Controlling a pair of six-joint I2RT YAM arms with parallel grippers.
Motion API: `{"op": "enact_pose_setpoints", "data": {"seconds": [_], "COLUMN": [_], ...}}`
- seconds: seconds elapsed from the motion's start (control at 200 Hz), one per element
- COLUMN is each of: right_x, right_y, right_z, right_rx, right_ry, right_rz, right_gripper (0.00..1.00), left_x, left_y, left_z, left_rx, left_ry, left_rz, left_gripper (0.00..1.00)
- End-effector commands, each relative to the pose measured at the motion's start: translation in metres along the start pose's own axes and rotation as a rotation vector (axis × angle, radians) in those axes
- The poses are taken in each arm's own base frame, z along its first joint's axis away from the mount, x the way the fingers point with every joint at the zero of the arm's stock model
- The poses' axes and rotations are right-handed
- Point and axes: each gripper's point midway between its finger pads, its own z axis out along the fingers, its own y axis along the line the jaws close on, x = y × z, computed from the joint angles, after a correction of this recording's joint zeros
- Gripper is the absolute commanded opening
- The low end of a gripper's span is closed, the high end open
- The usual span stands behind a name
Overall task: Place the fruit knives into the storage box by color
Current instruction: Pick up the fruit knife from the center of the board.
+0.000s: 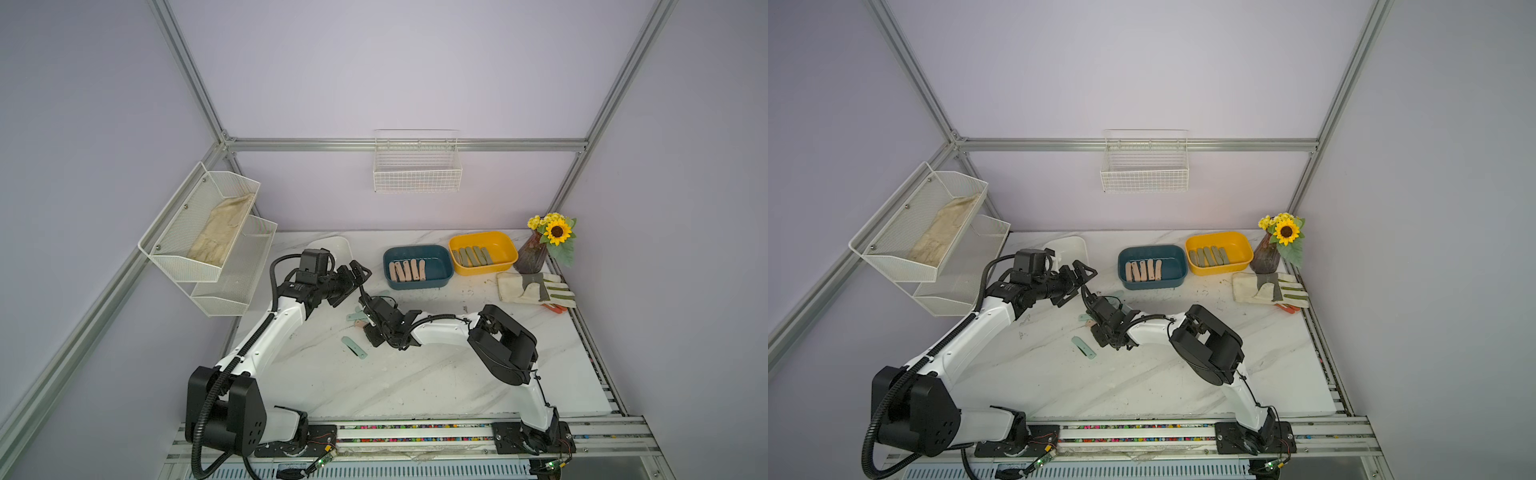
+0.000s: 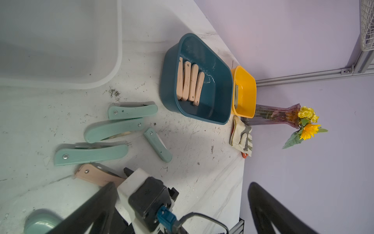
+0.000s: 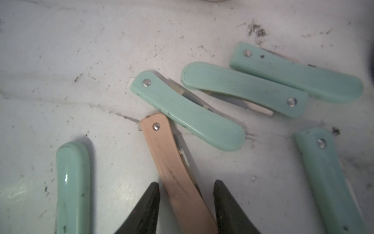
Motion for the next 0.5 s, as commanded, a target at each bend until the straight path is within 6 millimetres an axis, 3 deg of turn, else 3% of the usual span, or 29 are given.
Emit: {"op": "enact_pose_setpoints", "data": {"seconds": [0.0, 0.23, 0.495], "right_x": [0.079, 0.086, 0.111], "right_y": [-0.017, -0.019, -0.025], "right_z": [0.013, -0.009, -0.037], "right_rx": [0.082, 0.063, 0.044], "right_ry": [0.242, 0.228, 0.239], "right_rz": [-0.032, 0.007, 0.072], "right_gripper": [0.37, 0.29, 0.26], "left_x": [-0.001, -0.001, -0.001], "left_y": [-0.006, -0.006, -0.005], "left_z": [-0.001, -0.001, 0.001], "left_rx": [0.028, 0.027, 0.026], "left_ry": [-0.003, -0.005, -0.001], "left_rz": [0.005, 0.007, 0.006], "left_gripper": [1.00, 1.00, 1.00]}}
